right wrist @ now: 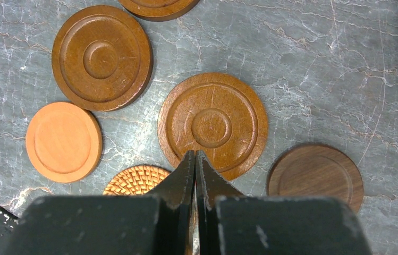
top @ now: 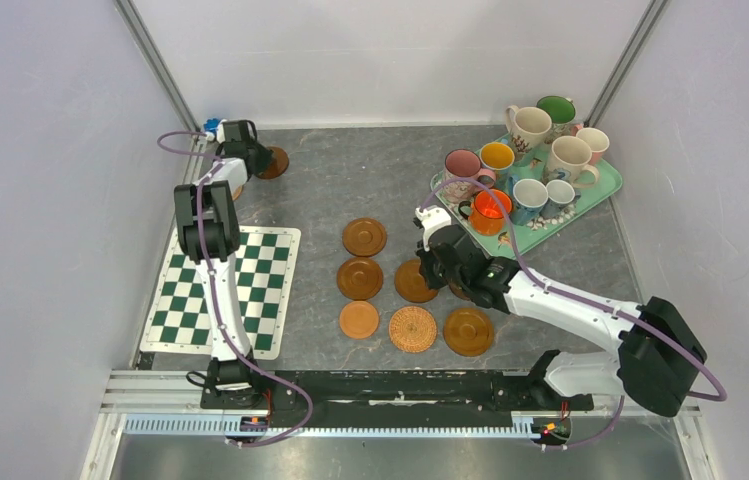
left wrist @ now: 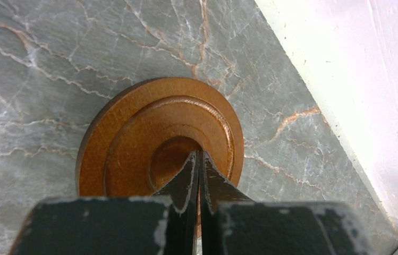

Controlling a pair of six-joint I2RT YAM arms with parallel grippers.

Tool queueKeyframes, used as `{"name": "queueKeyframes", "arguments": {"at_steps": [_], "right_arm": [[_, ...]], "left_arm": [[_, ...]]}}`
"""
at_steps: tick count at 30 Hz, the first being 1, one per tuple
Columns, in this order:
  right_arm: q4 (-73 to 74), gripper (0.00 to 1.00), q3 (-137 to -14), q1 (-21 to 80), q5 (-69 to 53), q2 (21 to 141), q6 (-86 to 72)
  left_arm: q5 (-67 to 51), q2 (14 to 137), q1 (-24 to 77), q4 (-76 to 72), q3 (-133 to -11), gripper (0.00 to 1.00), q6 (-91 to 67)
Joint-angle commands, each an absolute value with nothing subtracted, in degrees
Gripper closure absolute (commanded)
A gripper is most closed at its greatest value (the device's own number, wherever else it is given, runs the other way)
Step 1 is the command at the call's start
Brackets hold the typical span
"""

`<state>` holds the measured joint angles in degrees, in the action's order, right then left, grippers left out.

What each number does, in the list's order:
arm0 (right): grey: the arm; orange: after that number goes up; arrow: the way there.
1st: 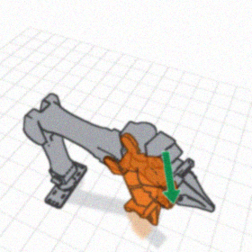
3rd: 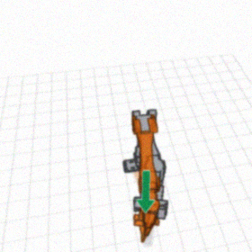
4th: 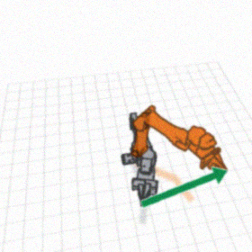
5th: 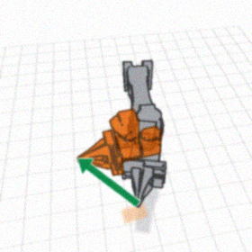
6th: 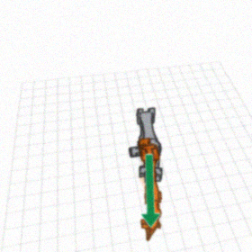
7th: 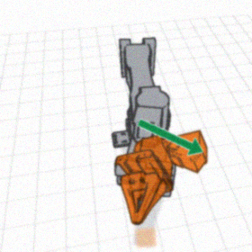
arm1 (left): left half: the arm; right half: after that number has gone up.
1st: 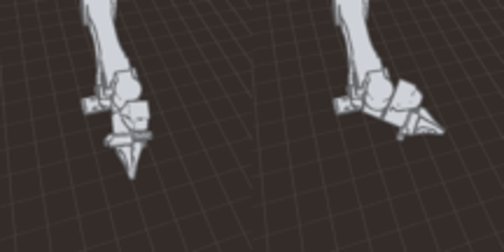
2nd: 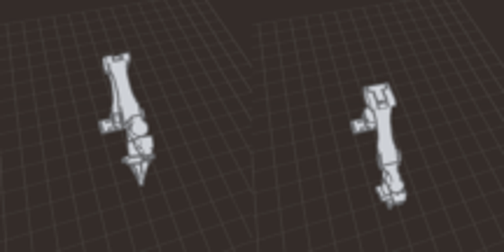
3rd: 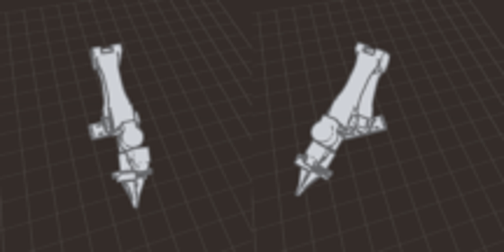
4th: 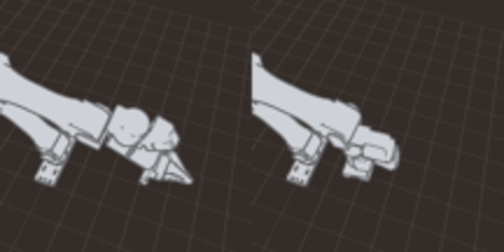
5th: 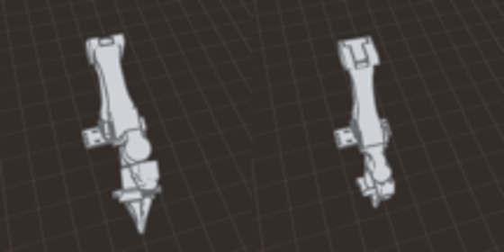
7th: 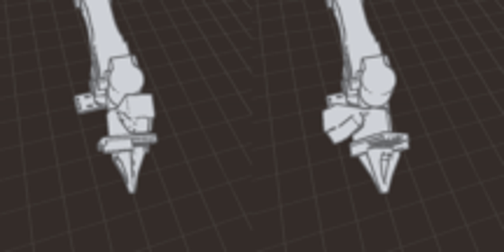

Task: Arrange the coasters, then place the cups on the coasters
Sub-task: Move the coaster to the center of the board.

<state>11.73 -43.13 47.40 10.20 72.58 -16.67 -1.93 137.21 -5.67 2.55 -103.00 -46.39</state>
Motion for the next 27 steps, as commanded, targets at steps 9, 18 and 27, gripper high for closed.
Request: {"name": "queueKeyframes", "arguments": {"at_steps": [9,18,27], "right_arm": [[9.9,1.00,-45.6,47.4,10.1,72.4,-15.1],[9.4,1.00,-42.9,47.5,10.6,67.6,-15.1],[9.1,1.00,-40.1,47.5,10.6,63.0,-16.1]], "left_arm": [[-1.8,139.1,-3.0,18.4,-109.2,0.98,-45.2],[-7.7,138.5,1.5,19.3,-105.1,0.98,-47.3],[-12.5,137.4,9.5,18.0,-99.7,0.98,-48.3]]}}
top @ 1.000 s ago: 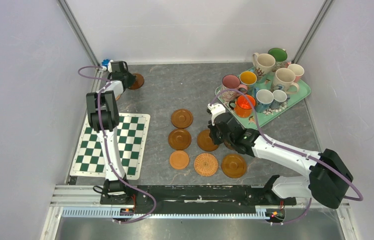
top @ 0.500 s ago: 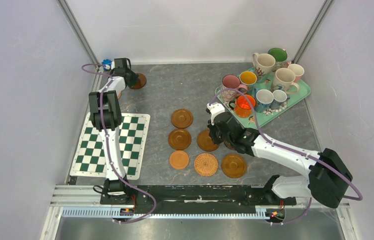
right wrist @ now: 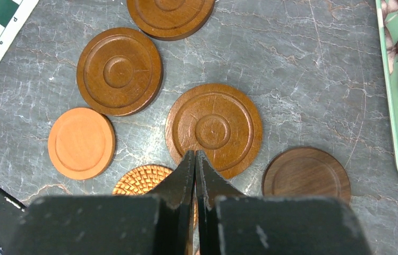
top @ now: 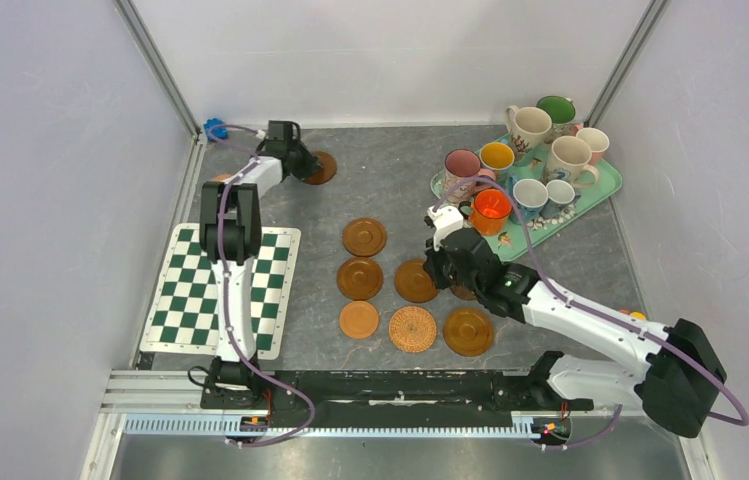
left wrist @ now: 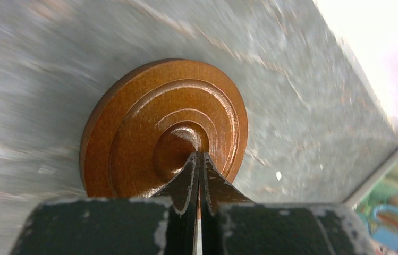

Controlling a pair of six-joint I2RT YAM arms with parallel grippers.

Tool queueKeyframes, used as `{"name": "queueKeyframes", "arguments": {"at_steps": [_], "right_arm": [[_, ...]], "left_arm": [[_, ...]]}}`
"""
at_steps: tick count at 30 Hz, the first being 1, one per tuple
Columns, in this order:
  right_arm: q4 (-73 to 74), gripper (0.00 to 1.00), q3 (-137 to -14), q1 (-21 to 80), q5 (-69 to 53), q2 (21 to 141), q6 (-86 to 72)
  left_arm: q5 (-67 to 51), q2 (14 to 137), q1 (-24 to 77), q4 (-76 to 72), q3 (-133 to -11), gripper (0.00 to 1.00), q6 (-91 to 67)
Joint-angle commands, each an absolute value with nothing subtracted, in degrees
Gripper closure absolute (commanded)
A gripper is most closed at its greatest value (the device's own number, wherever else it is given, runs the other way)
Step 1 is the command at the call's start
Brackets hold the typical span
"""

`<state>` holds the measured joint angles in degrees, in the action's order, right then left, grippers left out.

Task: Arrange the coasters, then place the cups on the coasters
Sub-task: Move the coaster to the center of the board.

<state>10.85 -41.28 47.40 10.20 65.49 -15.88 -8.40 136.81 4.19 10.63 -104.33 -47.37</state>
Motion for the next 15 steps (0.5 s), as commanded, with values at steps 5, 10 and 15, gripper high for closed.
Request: {"name": "queueKeyframes", "arguments": {"at_steps": [5,10,15], "right_arm": [[9.1,1.00,-38.8,47.5,10.8,60.8,-16.5],[9.0,1.00,-38.1,47.5,10.8,58.9,-17.1],[9.1,1.00,-37.3,47.5,10.6,57.3,-17.8]], "left_arm": [[-12.9,136.1,14.1,18.0,-96.6,0.98,-47.4],[-14.1,135.3,17.3,18.1,-94.9,0.97,-46.1],[-13.8,134.2,18.5,17.9,-92.8,0.96,-46.0]]}}
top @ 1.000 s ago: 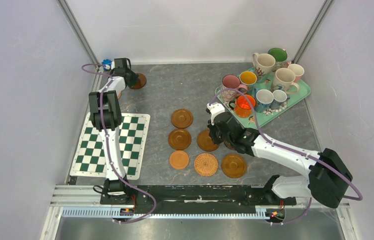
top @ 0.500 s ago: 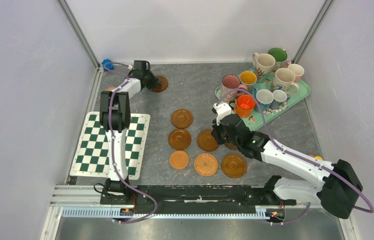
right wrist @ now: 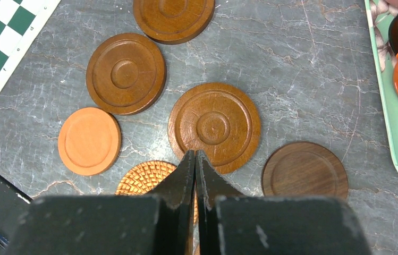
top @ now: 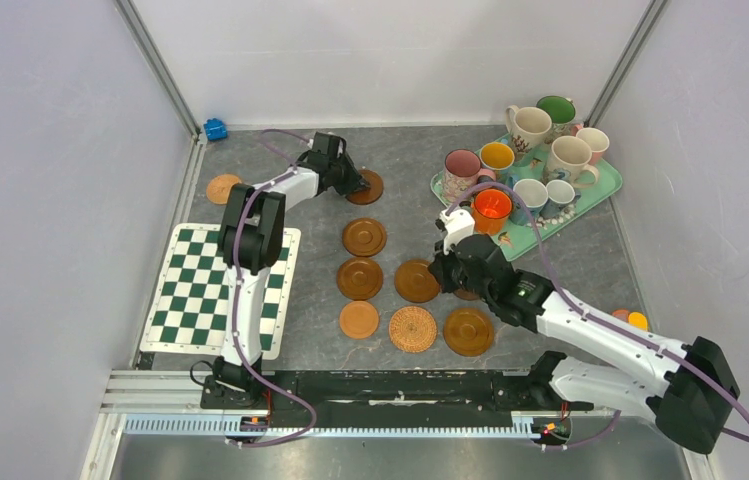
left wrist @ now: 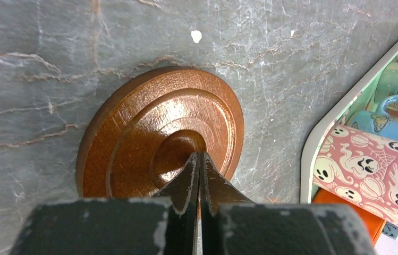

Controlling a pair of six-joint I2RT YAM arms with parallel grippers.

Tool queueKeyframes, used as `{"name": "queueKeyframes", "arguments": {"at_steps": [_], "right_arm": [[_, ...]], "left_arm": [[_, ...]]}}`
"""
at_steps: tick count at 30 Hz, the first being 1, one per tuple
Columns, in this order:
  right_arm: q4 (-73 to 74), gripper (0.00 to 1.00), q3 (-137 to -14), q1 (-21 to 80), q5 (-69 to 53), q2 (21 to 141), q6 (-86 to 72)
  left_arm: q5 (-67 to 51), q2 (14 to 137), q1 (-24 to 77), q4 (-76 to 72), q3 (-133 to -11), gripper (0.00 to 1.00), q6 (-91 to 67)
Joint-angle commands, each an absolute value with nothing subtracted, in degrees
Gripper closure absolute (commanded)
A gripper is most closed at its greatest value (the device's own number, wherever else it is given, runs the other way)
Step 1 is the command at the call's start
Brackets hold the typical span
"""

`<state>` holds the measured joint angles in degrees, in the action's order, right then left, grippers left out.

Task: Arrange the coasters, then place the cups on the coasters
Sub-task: Move the coaster to the center of the board.

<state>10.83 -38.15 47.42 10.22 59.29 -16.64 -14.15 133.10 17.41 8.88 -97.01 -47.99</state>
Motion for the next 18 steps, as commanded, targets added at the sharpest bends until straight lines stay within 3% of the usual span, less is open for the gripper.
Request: {"name": "queueKeyframes", "arguments": {"at_steps": [1,18], "right_arm": [[9.1,1.00,-37.1,47.5,10.7,56.9,-17.9],[9.1,1.00,-36.5,47.5,10.7,53.7,-19.4]], "left_arm": [[-13.7,134.0,18.5,18.0,-92.4,0.96,-46.0],[-18.0,131.7,20.4,15.6,-88.0,0.89,-45.7]]}}
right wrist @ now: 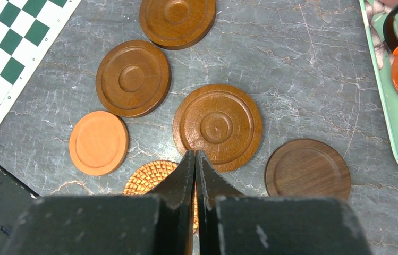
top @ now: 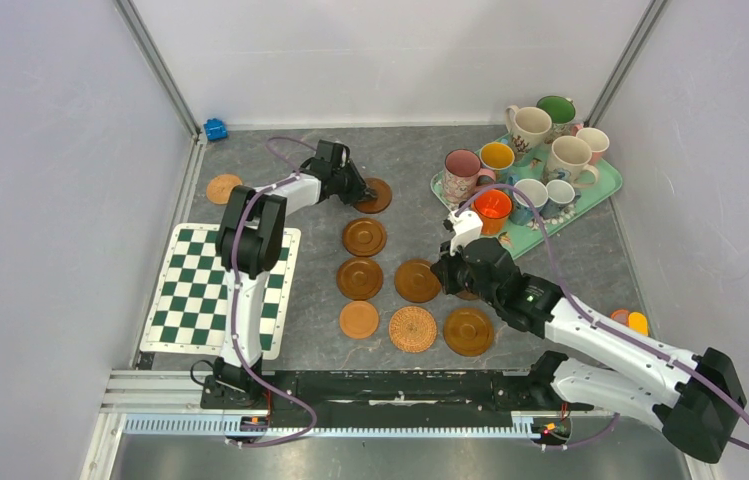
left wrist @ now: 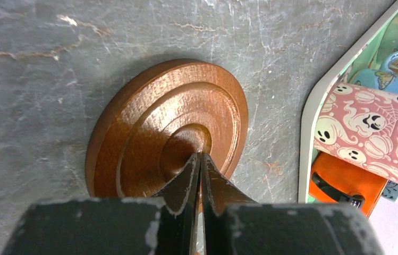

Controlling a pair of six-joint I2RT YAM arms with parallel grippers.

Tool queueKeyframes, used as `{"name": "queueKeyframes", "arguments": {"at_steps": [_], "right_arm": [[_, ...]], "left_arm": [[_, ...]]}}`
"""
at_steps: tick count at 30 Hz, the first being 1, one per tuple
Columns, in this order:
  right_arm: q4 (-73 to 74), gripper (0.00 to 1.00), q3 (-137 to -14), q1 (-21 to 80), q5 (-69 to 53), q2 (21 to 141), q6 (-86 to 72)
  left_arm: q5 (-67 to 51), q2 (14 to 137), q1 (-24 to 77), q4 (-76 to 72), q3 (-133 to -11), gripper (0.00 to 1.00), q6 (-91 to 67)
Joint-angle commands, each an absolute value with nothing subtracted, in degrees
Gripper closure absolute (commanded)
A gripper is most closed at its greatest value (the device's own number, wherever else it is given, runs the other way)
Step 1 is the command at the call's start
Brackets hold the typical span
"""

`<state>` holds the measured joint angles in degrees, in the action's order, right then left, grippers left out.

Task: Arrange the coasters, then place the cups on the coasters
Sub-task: Move the coaster to the center of the board.

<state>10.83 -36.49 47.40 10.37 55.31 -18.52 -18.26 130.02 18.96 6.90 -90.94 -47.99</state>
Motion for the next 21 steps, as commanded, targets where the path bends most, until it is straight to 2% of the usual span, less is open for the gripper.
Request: {"name": "queueKeyframes", "arguments": {"at_steps": [1,9,18,21], "right_arm": [[9.1,1.00,-36.3,47.5,10.7,53.5,-19.5],[9.3,1.00,-36.0,47.5,9.9,53.1,-20.1],[8.4,1.00,-36.3,47.5,9.0,54.5,-20.9],[8.4,1.00,-37.1,47.4,8.7,55.6,-20.7]], "left_arm": [[-18.3,131.7,20.2,15.9,-88.5,0.88,-45.6],[-18.9,128.9,19.6,17.3,-93.7,0.81,-44.1],[-16.4,122.3,15.9,20.7,-97.2,0.66,-39.0],[-15.0,120.5,14.0,21.5,-96.4,0.63,-37.0]]}}
